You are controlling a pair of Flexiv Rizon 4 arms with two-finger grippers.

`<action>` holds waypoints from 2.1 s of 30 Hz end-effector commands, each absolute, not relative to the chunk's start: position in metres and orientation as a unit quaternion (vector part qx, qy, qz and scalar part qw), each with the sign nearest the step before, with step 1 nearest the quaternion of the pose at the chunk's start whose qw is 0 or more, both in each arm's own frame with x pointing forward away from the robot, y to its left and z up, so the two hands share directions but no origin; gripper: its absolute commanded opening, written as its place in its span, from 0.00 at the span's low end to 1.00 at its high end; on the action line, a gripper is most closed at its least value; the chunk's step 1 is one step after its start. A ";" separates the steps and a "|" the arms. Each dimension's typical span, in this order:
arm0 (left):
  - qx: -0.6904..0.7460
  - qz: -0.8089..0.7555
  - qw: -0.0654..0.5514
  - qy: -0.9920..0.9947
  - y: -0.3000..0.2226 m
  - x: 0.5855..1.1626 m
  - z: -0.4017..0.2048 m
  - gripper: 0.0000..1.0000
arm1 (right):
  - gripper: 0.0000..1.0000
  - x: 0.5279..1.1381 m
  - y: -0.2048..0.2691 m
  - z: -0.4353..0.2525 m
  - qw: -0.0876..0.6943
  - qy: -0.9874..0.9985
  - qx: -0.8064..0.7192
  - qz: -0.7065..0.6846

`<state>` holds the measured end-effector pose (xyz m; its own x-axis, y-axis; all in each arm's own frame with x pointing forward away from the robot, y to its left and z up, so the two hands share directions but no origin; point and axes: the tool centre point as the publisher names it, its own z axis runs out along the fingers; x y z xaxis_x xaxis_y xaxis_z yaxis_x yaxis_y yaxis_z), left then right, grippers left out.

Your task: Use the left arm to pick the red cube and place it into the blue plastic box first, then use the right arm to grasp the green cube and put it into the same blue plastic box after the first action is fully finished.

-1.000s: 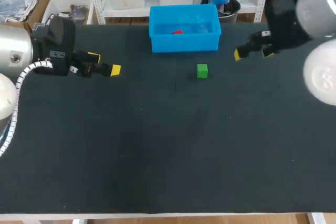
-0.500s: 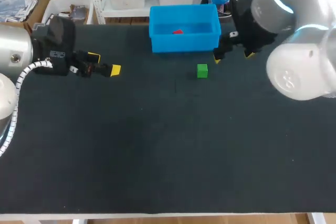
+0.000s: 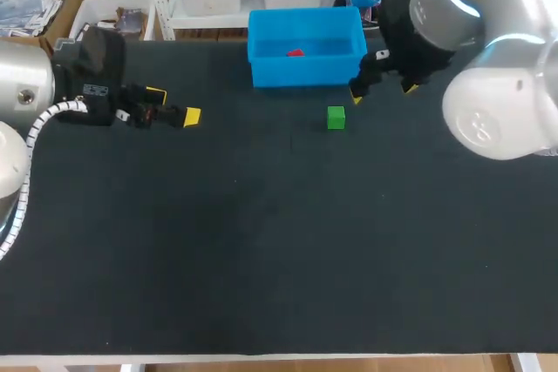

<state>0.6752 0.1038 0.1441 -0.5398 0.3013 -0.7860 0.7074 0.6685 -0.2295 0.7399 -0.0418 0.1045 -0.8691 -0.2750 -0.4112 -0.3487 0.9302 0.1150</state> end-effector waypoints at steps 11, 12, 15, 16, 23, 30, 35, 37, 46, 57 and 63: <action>0.302 -0.275 0.376 0.832 0.105 0.674 0.143 1.00 | 1.00 0.748 -0.025 0.101 0.172 0.973 -0.140 0.059; 0.302 -0.275 0.376 0.832 0.105 0.674 0.143 1.00 | 1.00 0.749 -0.022 0.100 0.171 0.974 -0.136 0.058; 0.302 -0.275 0.376 0.832 0.105 0.674 0.143 1.00 | 1.00 0.753 -0.013 0.095 0.159 0.978 -0.125 0.053; 0.302 -0.275 0.376 0.832 0.105 0.674 0.143 1.00 | 1.00 0.755 -0.010 0.093 0.156 0.979 -0.120 0.055; 0.302 -0.275 0.376 0.832 0.105 0.674 0.143 1.00 | 1.00 0.765 0.004 0.084 0.143 0.985 -0.088 0.048; 0.302 -0.275 0.376 0.832 0.105 0.674 0.143 1.00 | 1.00 0.777 0.015 0.077 0.141 0.987 -0.072 0.029; 0.302 -0.275 0.376 0.832 0.105 0.674 0.143 1.00 | 1.00 0.780 0.017 0.070 0.136 0.989 -0.062 0.016; 0.302 -0.275 0.376 0.832 0.105 0.674 0.143 1.00 | 1.00 0.781 0.017 0.066 0.135 0.989 -0.060 0.016; 0.302 -0.275 0.376 0.832 0.105 0.674 0.143 1.00 | 1.00 0.787 0.014 0.054 0.142 0.988 -0.050 0.018; 0.302 -0.275 0.376 0.832 0.105 0.674 0.143 1.00 | 1.00 0.789 0.013 0.043 0.144 0.988 -0.049 0.025; 0.302 -0.275 0.376 0.832 0.105 0.674 0.143 1.00 | 1.00 0.789 0.013 0.043 0.144 0.988 -0.049 0.025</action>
